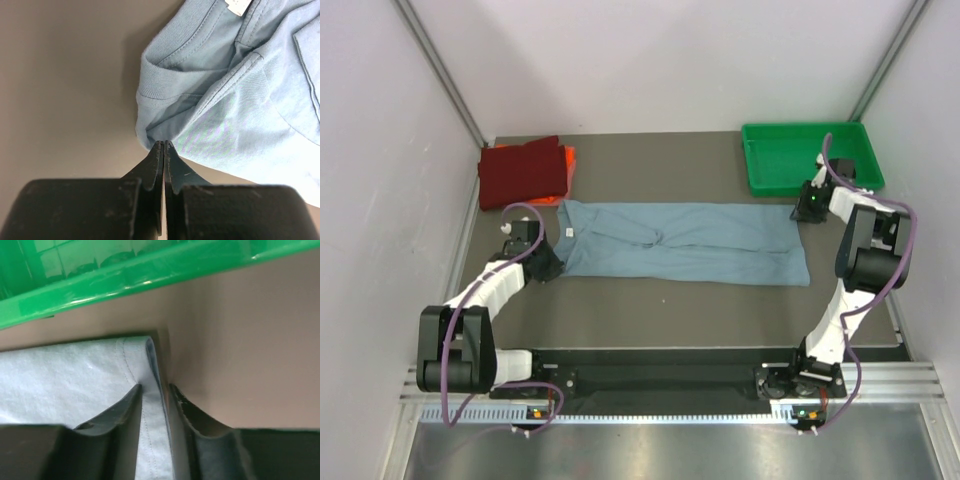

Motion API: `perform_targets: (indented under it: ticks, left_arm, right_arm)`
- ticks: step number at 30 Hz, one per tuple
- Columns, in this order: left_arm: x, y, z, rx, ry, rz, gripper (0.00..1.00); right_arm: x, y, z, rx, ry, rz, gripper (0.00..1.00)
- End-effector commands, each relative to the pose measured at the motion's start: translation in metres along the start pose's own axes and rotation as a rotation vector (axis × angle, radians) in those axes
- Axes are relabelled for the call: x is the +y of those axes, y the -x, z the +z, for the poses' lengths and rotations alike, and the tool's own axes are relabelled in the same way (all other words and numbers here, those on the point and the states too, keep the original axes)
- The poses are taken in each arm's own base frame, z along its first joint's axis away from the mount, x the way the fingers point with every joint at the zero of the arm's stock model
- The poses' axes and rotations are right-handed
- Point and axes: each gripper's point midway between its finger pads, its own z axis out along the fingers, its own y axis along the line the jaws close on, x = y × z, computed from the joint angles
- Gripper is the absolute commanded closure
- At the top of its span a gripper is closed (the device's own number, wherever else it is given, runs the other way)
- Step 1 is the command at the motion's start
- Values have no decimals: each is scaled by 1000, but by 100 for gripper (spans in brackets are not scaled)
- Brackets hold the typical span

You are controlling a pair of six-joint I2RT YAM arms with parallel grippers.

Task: Fold and stack the t-shirts
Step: Fold the tshirt

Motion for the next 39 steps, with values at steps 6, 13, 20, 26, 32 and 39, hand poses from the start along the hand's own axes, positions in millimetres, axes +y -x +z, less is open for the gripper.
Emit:
perform_targets:
  ticks: [6, 13, 20, 26, 32, 39]
  left_arm:
    - [-4, 11, 2, -40, -2, -1, 100]
    - [-15, 11, 5, -46, -4, 44, 100]
    - [-30, 1, 13, -23, -26, 48, 100]
    - [-41, 7, 14, -42, -21, 69, 100]
    - [-45, 13, 15, -59, -14, 72, 100]
    - [-38, 42, 32, -97, 136, 103, 100]
  right_arm:
    - [15, -1, 8, -33, 93, -7, 89]
    - [0, -9, 0, -6, 17, 50, 100]
    - [-52, -22, -31, 4, -188, 140, 100]
    - [-83, -34, -53, -5, -295, 215, 100]
    - [-106, -42, -71, -17, -389, 264, 100]
    - [-127, -64, -93, -37, -471, 319, 100]
